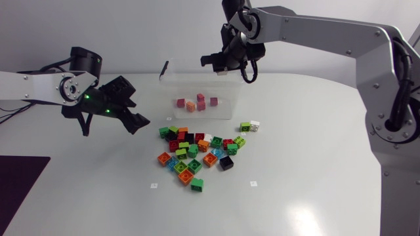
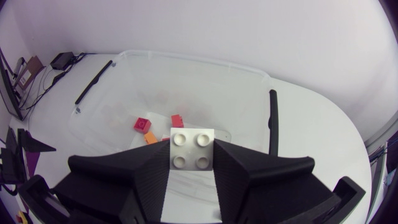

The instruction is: Place the duplo bricks in the container

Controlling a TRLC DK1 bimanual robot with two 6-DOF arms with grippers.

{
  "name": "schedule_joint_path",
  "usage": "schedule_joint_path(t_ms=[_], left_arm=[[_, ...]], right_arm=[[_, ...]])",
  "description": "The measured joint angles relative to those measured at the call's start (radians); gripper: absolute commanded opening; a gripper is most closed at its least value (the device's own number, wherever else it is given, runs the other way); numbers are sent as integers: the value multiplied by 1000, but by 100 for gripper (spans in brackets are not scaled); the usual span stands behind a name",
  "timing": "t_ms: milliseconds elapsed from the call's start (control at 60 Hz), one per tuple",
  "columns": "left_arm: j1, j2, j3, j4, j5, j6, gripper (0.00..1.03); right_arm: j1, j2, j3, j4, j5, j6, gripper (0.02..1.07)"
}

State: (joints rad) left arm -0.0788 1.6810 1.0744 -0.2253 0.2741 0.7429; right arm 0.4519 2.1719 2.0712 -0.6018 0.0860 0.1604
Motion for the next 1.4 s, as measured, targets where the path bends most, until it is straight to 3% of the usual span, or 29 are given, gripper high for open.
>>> schedule_joint_path(t_ms=[50,133,283,600,1117,1283,1400], left_arm=[[0,24,-10,17,0,10,99],[-2,60,-19,36,1,27,99],[-8,121,-21,115,5,67,99],[-2,253,28,139,101,131,99],[-3,371,140,118,175,227,96],[-10,395,162,90,192,254,86],[-23,395,163,64,201,278,71]], right_arm=[[0,23,31,0,2,-3,43],[0,52,68,0,6,-4,68],[0,67,83,-3,9,-7,94],[-3,-15,2,0,8,-11,97],[-93,-412,-541,166,-79,-26,96],[-146,-496,-700,193,-110,-31,96],[-168,-511,-774,207,-114,-33,96]])
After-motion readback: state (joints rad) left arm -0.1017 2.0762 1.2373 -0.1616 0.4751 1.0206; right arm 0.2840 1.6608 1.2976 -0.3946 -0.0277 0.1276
